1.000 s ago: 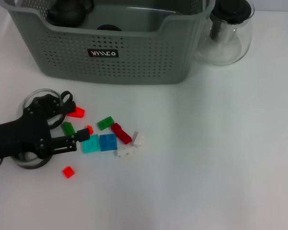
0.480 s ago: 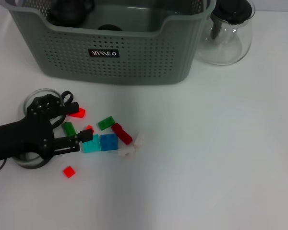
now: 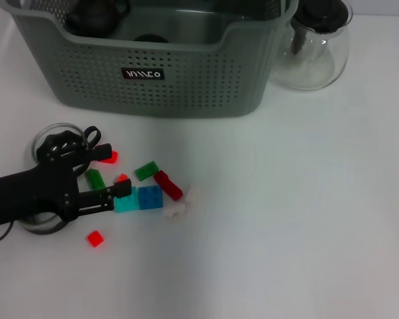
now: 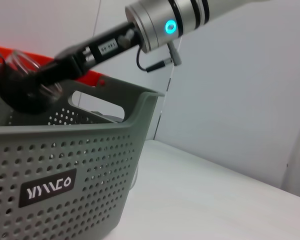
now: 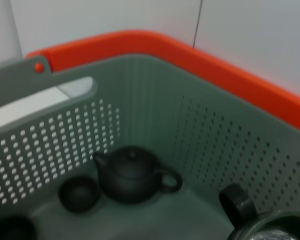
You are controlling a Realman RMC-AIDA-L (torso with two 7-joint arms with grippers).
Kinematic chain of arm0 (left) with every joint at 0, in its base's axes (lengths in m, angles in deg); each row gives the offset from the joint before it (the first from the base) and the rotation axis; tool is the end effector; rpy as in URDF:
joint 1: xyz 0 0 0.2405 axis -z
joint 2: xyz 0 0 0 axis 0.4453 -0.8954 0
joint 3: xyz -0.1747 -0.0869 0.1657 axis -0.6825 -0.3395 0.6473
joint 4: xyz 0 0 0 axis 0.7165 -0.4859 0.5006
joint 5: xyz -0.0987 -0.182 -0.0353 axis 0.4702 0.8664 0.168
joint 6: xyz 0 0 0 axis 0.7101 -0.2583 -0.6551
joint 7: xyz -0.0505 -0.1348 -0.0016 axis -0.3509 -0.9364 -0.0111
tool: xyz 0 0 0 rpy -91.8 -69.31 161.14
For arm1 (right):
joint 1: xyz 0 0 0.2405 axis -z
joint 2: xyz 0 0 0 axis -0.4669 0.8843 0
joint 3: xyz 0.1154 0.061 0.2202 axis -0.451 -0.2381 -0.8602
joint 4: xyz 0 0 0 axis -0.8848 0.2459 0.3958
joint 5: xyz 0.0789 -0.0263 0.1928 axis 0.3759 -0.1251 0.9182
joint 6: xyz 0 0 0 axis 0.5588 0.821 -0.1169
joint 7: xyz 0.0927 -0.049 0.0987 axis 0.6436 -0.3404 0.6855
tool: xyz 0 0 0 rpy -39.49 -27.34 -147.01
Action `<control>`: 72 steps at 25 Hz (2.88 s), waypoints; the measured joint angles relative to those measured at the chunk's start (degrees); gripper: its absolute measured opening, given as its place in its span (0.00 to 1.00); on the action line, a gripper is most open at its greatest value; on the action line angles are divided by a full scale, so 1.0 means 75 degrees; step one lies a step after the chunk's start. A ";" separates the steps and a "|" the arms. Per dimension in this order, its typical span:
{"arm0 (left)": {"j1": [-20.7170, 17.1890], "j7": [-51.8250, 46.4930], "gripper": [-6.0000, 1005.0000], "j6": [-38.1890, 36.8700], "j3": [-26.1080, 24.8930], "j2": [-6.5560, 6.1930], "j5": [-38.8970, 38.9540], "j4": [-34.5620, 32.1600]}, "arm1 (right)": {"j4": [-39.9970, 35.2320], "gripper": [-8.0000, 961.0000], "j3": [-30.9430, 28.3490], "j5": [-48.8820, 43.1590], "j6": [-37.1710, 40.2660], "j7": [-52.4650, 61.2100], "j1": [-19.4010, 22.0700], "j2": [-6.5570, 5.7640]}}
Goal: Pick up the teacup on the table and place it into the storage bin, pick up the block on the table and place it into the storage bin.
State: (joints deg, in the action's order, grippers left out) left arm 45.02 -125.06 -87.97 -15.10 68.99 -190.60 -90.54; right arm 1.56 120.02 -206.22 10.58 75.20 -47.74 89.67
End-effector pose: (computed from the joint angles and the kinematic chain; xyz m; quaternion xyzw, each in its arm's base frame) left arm -0.3234 0.2441 0.0065 -0.9106 -0.2307 -0.3022 0.1622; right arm 0.0498 0.4914 -0.0828 -0.9210 0.2380 0.0248 0.3074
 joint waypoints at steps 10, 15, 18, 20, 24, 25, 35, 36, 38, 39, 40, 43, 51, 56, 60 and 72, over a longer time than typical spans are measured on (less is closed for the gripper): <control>0.0008 0.0000 0.81 0.0092 0.0032 0.0000 -0.0006 0.0003 | -0.0010 0.17 0.0171 0.0018 0.0320 -0.0020 0.0186 -0.0002; 0.0008 0.0000 0.80 0.0093 0.0027 0.0000 -0.0006 0.0003 | 0.0016 0.18 0.0183 0.0012 0.0402 0.0047 0.0169 -0.0002; 0.0008 0.0000 0.80 0.0092 0.0031 0.0000 -0.0005 0.0003 | 0.0017 0.19 0.0183 0.0032 0.0406 0.0054 0.0181 -0.0002; 0.0008 0.0000 0.80 0.0092 0.0028 0.0000 -0.0005 0.0002 | 0.0019 0.19 0.0184 0.0034 0.0417 0.0062 0.0182 -0.0002; 0.0006 0.0000 0.80 0.0089 0.0009 0.0000 -0.0005 0.0002 | -0.0091 0.29 0.0106 0.0091 0.0452 0.0056 0.0236 -0.0002; 0.0000 0.0000 0.80 0.0087 0.0006 0.0000 -0.0004 0.0002 | -0.0208 0.34 0.0090 0.0159 0.0501 0.0045 0.0289 -0.0002; -0.0023 0.0000 0.80 0.0086 -0.0012 -0.0013 0.0000 0.0002 | -0.4710 0.59 -0.0714 0.6401 0.3676 -0.4018 0.3817 -0.0146; -0.0015 0.0001 0.80 0.0087 -0.0013 -0.0014 0.0001 0.0001 | -0.4757 0.61 -0.0748 0.7330 0.4349 -0.4680 0.4183 -0.0206; 0.0019 0.0006 0.80 0.0086 -0.0005 -0.0012 0.0000 0.0002 | -0.4703 0.63 -0.0871 0.8592 0.5575 -0.5509 0.4891 -0.0329; 0.0037 0.0009 0.80 0.0089 -0.0006 -0.0013 0.0001 0.0002 | -0.4672 0.63 -0.0942 0.8949 0.6042 -0.5748 0.5230 -0.0367; 0.0059 0.0008 0.80 0.0088 -0.0007 -0.0012 0.0001 0.0001 | -0.4664 0.62 -0.1038 0.9152 0.6599 -0.6006 0.5583 -0.0404; 0.0084 0.0011 0.79 0.0109 -0.0012 -0.0012 0.0000 0.0002 | -0.4574 0.62 -0.1277 0.8835 0.7949 -0.6965 0.6739 -0.0448; 0.0133 -0.0156 0.79 -0.0243 -0.0014 -0.0057 0.0028 -0.0240 | -0.4006 0.61 -0.2184 0.5568 0.8347 -0.8771 0.8374 -0.0135; 0.0089 -0.2504 0.79 -0.1186 0.0145 -0.0032 -0.0128 -0.2413 | -0.3821 0.61 -0.2849 0.4583 0.8439 -0.8727 0.8362 -0.0119; 0.0236 -0.5772 0.79 -0.1755 0.0735 -0.0015 -0.0811 -0.5357 | -0.3806 0.61 -0.2892 0.4319 0.8461 -0.8598 0.8273 -0.0119; 0.0847 -0.8627 0.78 -0.0856 0.5267 0.0777 -0.4581 -0.9015 | -0.3770 0.61 -0.2900 0.4045 0.8490 -0.7839 0.7833 -0.0201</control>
State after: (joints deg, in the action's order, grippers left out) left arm 51.37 -189.76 -94.38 24.40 74.82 -224.96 -158.15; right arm -26.72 98.27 -175.88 74.26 16.40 11.01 88.17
